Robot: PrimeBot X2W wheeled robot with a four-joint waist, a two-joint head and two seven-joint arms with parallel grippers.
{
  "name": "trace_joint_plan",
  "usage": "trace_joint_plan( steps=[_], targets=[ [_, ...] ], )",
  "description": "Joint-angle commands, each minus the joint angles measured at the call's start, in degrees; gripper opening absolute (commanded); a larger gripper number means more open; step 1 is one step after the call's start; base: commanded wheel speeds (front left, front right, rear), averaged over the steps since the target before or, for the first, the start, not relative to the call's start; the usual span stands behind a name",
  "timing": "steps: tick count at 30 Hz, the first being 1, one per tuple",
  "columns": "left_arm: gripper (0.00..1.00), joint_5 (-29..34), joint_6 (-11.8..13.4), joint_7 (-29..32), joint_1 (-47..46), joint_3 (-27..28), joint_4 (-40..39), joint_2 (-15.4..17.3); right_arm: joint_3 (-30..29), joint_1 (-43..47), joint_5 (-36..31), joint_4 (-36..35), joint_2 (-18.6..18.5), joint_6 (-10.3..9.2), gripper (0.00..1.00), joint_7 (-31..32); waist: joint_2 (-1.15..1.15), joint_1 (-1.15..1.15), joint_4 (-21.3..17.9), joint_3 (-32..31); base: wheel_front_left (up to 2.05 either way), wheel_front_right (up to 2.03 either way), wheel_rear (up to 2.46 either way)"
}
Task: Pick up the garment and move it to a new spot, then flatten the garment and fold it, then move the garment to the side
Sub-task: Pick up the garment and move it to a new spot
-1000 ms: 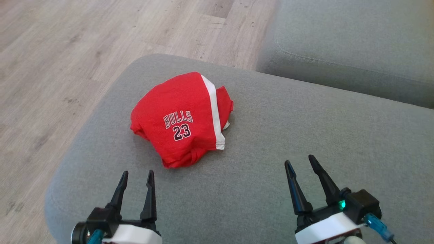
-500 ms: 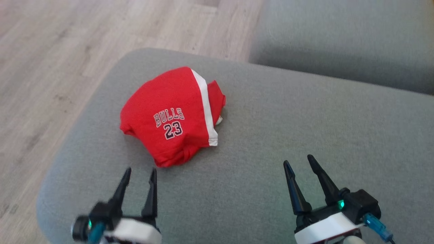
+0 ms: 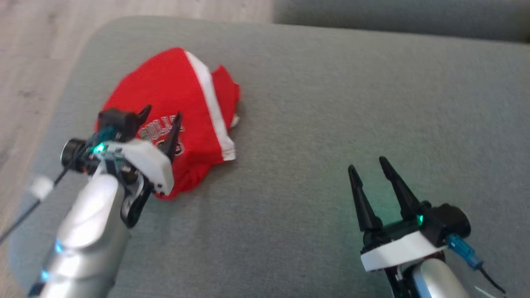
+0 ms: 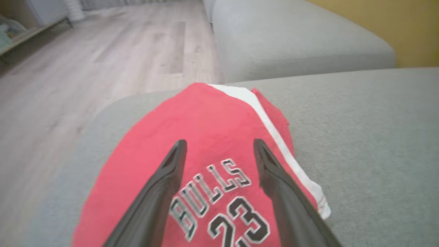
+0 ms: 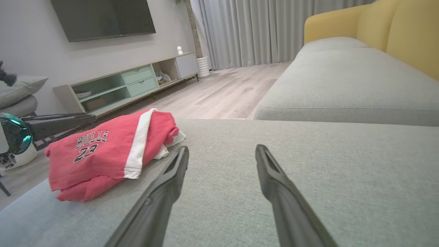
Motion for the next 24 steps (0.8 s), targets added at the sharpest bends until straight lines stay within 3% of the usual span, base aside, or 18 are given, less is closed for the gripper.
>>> trace_joint_plan(
  steps=[1, 8, 13, 14, 15, 16, 24],
  targets=[
    [1.00, -2.6, -0.3, 2.2, -4.9, -1.0, -0.3, 3.8, 1.2, -2.4, -0.3, -1.8, -0.3, 0.44, 1.00, -0.6, 0.00, -0.01, -2.9, 2.9, 0.00, 0.00, 0.00],
    [1.00, -8.6, -0.3, 5.3, -9.2, -7.1, 3.0, 8.0, 1.3, -3.6, 0.2, -1.8, -0.3, 0.44, 1.00, -0.6, 0.00, -0.01, -5.0, 4.6, 0.00, 0.00, 0.00],
    [1.00, -10.1, -0.3, 4.0, -10.9, -8.5, 6.8, 9.6, 0.9, -4.3, 0.5, -1.7, -0.3, 0.44, 1.00, -0.6, 0.00, -0.01, -5.8, 5.1, 0.00, 0.00, 0.00],
    [0.88, -10.2, -0.3, 3.5, -11.1, -8.7, 7.5, 9.6, 0.9, -4.3, 0.5, -1.7, -0.3, 0.44, 1.00, -0.6, 0.00, -0.01, -5.9, 5.1, 0.00, 0.00, 0.00],
    [0.27, -10.4, -0.3, 2.9, -11.3, -8.9, 8.0, 9.6, 0.8, -4.3, 0.5, -1.6, -0.3, 0.44, 1.00, -0.6, 0.00, -0.01, -5.9, 5.0, 0.00, 0.00, 0.00],
    [0.00, -10.5, -0.3, 2.3, -11.5, -9.2, 8.4, 9.6, 0.8, -4.3, 0.6, -1.5, -0.3, 0.44, 1.00, -0.6, 0.00, -0.01, -6.0, 4.9, 0.00, 0.00, 0.00],
    [0.00, -12.6, -0.3, -3.6, -12.0, -11.9, 6.7, 10.5, -0.2, -3.5, 0.7, -0.6, -0.3, 0.44, 1.00, -0.6, 0.00, -0.01, -4.9, 1.9, 0.00, 0.00, 0.00]
  ],
)
